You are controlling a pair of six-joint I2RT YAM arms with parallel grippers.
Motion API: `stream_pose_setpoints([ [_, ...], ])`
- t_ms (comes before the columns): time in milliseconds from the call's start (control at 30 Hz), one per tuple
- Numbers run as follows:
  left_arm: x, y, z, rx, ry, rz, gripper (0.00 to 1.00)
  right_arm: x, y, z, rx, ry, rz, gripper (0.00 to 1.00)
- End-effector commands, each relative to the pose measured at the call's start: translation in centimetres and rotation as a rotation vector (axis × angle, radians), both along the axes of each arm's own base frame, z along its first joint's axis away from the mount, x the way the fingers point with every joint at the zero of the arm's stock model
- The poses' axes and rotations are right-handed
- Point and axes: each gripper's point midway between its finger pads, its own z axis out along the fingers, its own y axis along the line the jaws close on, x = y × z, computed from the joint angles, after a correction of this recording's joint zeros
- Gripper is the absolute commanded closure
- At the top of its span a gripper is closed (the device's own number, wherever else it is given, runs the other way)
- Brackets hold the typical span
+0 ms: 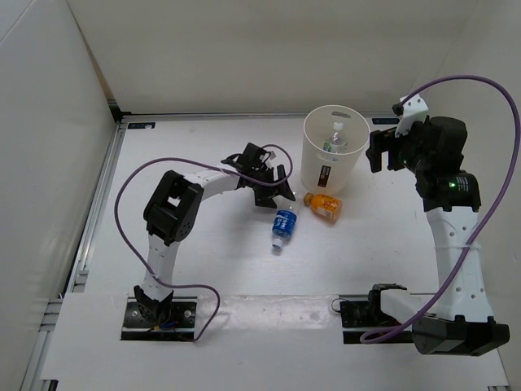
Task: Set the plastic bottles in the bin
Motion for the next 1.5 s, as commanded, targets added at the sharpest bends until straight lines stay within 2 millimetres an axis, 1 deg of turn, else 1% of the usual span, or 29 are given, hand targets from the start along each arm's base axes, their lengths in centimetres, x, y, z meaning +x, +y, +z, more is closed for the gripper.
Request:
stream_pose_setpoints([
  [0,0.3,-1.1,1.5,-0.052,0.019,-0.028,0.16,0.0,-0.9,0.2,-0.05,-0.02,-0.02,0.1],
  [67,0.3,-1.7,1.7,-0.073,0.031,-0.05,0.2,0.1,-0.9,0.0,-0.059,-0.017,-0.016,0.1],
  [167,0.1,-1.8,1.8,-0.076,0.031,-0.059,0.25,0.0,-0.9,-0.4,-0.057,-0.005,-0.02,0.1],
  [233,0.1,-1.8,2.1,-0.081,0.019,-0.07,0.31,0.0,-1.1,-0.7,-0.049,0.004,-0.033,0.1],
  [300,0.0,-1.6,2.3,-0.079,0.017,-0.071,0.33,0.0,-1.0,-1.0,-0.037,0.014,-0.041,0.1],
  [400,-0.1,-1.5,2.6,-0.079,0.008,-0.079,0.38,0.0,-0.9,-1.3,-0.013,0.025,-0.052,0.1],
  [500,-0.1,-1.1,3.0,-0.081,0.005,-0.081,0.47,0.0,-0.8,-1.4,0.0,0.029,-0.055,0.1],
  [600,-0.2,-0.1,3.1,-0.075,0.014,-0.084,0.55,0.1,-0.8,-1.7,0.003,0.033,-0.052,0.1],
  [667,-0.4,0.7,3.7,-0.069,0.002,-0.089,0.61,0.3,-0.6,-1.9,0.008,0.037,-0.049,0.1],
  [700,-0.3,1.7,3.4,-0.058,0.017,-0.069,0.64,0.3,-0.6,-2.0,0.013,0.038,-0.053,0.1],
  [733,-0.3,2.1,4.4,-0.061,-0.003,-0.062,0.66,0.5,-0.6,-2.1,0.016,0.041,-0.056,0.1],
  [800,-0.1,3.5,4.5,-0.042,-0.007,-0.047,0.71,0.7,-0.6,-2.0,0.034,0.041,-0.064,0.1],
  [833,0.5,4.2,5.8,-0.044,-0.041,-0.026,0.73,0.7,-0.6,-2.2,0.04,0.045,-0.067,0.1],
  [867,0.9,4.7,6.3,-0.043,-0.057,-0.017,0.77,0.8,-0.5,-2.2,0.047,0.046,-0.067,0.1],
  [900,1.5,5.0,7.6,-0.044,-0.093,-0.007,0.79,0.8,-0.5,-2.3,0.055,0.049,-0.072,0.1],
  [933,2.3,5.7,8.3,-0.04,-0.117,0.015,0.81,0.8,-0.4,-2.5,0.056,0.056,-0.073,0.1],
  [967,2.4,6.0,9.8,-0.046,-0.144,0.02,0.85,0.7,-0.4,-2.7,0.059,0.062,-0.076,0.1],
  [1000,3.4,6.1,11.4,-0.047,-0.194,0.033,0.86,0.8,-0.5,-2.8,0.064,0.066,-0.083,0.1],
  [1033,4.5,6.4,13.1,-0.047,-0.243,0.049,0.86,0.7,-0.6,-3.0,0.069,0.069,-0.092,0.1],
  [1067,5.2,6.6,15.4,-0.043,-0.294,0.066,0.9,0.7,-0.6,-3.4,0.067,0.08,-0.097,0.1],
  [1100,5.8,6.8,16.7,-0.039,-0.333,0.074,0.95,0.6,-0.7,-3.3,0.077,0.08,-0.107,0.1],
  [1133,7.0,7.1,18.9,-0.036,-0.394,0.105,0.96,0.6,-0.8,-3.4,0.076,0.078,-0.117,0.1],
  [1167,7.6,7.0,21.9,-0.057,-0.462,0.115,0.97,0.6,-0.9,-3.9,0.079,0.091,-0.122,0.1],
  [1200,8.1,7.1,23.2,-0.063,-0.499,0.128,0.99,0.6,-0.9,-4.0,0.086,0.095,-0.131,0.1],
  [1233,9.0,7.1,27.2,-0.088,-0.596,0.155,1.0,0.7,-0.9,-4.2,0.091,0.098,-0.137,0.1],
  [1300,9.6,7.2,29.7,-0.103,-0.664,0.176,1.0,0.7,-0.9,-4.3,0.098,0.1,-0.14,0.1],
  [1333,10.3,7.3,33.2,-0.134,-0.75,0.21,1.0,0.7,-0.9,-4.4,0.099,0.101,-0.144,0.1],
  [1400,10.8,7.5,35.6,-0.152,-0.818,0.26,1.0,0.8,-0.9,-4.6,0.103,0.102,-0.146,0.1],
  [1467,11.5,7.0,39.0,-0.227,-0.919,0.309,1.0,0.8,-1.0,-4.7,0.104,0.103,-0.154,0.1],
])
